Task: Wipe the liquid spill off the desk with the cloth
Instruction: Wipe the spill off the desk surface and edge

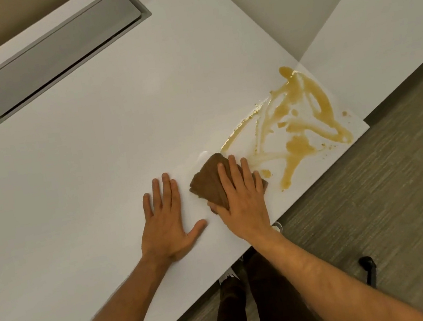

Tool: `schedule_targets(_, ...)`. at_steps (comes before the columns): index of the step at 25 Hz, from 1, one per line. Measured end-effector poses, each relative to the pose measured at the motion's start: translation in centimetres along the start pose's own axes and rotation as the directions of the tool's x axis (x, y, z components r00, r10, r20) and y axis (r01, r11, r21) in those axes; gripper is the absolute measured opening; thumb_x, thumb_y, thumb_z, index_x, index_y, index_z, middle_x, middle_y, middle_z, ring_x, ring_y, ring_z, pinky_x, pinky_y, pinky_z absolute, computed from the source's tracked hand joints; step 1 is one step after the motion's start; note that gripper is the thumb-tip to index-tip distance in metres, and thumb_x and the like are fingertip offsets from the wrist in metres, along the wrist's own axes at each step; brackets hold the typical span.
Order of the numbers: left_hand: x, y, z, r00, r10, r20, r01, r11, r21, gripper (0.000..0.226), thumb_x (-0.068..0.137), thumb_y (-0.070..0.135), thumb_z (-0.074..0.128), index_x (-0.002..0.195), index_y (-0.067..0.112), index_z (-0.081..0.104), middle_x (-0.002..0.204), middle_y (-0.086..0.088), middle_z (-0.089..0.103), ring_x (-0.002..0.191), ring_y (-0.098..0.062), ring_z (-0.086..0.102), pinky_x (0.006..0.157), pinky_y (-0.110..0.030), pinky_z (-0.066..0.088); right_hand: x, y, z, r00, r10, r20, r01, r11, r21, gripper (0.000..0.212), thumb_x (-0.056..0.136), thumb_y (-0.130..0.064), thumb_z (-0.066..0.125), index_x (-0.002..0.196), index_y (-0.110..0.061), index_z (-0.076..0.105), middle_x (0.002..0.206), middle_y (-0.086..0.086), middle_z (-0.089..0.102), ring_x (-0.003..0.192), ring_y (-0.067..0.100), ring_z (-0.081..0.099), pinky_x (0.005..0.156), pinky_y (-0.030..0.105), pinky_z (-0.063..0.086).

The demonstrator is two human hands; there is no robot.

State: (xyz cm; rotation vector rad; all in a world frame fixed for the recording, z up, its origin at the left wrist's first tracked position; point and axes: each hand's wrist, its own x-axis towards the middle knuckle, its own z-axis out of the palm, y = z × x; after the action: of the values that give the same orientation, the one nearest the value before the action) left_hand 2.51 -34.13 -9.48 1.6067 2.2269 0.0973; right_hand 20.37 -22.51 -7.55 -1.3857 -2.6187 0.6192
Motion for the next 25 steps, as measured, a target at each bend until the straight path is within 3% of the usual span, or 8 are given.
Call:
schedule_targets(2,0.1,-0.1,0.1,1.000,0.000,0.009,0.000,1.000,0.003,0.114,0.090,0.088,0.029,0.168,0.014,-0.010,0.176,-0.007,-0.018,0.163,-0.030,-0.016,0.131,-0.055,-0.004,1.5,-0.7,1.2,0.997,-0.074,0.020,0.077,0.982,-0.172,0.085,0.098,-0.067,0.038,0.162,-0.016,0.016,0.170,0.013,0.015,0.156,0.037,0.011,0.121,0.059,0.018)
schedule_targets(12,0.2,-0.5,-0.1,0.999,-0.041,0.025,0.043,0.992,-0.120,0.114,0.087,0.091,0.021,0.163,0.018,-0.024,0.172,-0.002,-0.028,0.160,-0.017,-0.024,0.128,-0.038,-0.021,9.8,-4.3,2.5,0.974,-0.215,0.069,0.224,0.962,-0.157,0.090,0.088,-0.074,0.046,0.159,-0.023,0.027,0.166,0.010,0.029,0.152,0.039,0.022,0.116,0.061,0.023)
schedule_targets(18,-0.4,-0.6,0.1,0.998,-0.051,-0.028,0.044,0.976,-0.214,0.109,0.091,0.085,0.024,0.166,0.017,-0.016,0.175,-0.003,-0.021,0.162,-0.016,-0.020,0.131,-0.041,-0.008,8.6,-3.7,3.2,0.946,-0.322,0.043,0.324,0.928,-0.185,0.076,0.093,-0.061,0.053,0.156,-0.024,0.034,0.162,0.012,0.035,0.146,0.040,0.033,0.112,0.061,0.031)
schedule_targets(20,-0.3,-0.7,0.0,0.997,-0.042,-0.068,0.025,0.973,-0.227,0.108,0.093,0.083,0.024,0.168,0.012,-0.008,0.177,-0.005,-0.014,0.163,-0.019,-0.015,0.133,-0.044,-0.004,7.2,-3.7,3.3,0.950,-0.310,0.034,0.310,0.932,-0.188,0.075,0.094,-0.060,0.050,0.157,-0.024,0.031,0.164,0.012,0.032,0.145,0.040,0.033,0.112,0.060,0.031)
schedule_targets(25,-0.2,-0.6,-0.2,0.993,0.037,-0.111,-0.054,0.986,-0.156,0.100,0.095,0.081,0.021,0.169,0.015,0.007,0.178,-0.007,-0.005,0.164,-0.024,-0.008,0.132,-0.051,-0.005,1.8,-2.6,3.2,0.993,-0.116,-0.025,0.109,0.973,-0.204,0.080,0.096,-0.066,0.042,0.161,-0.025,0.020,0.167,0.013,0.022,0.149,0.039,0.027,0.114,0.058,0.025)
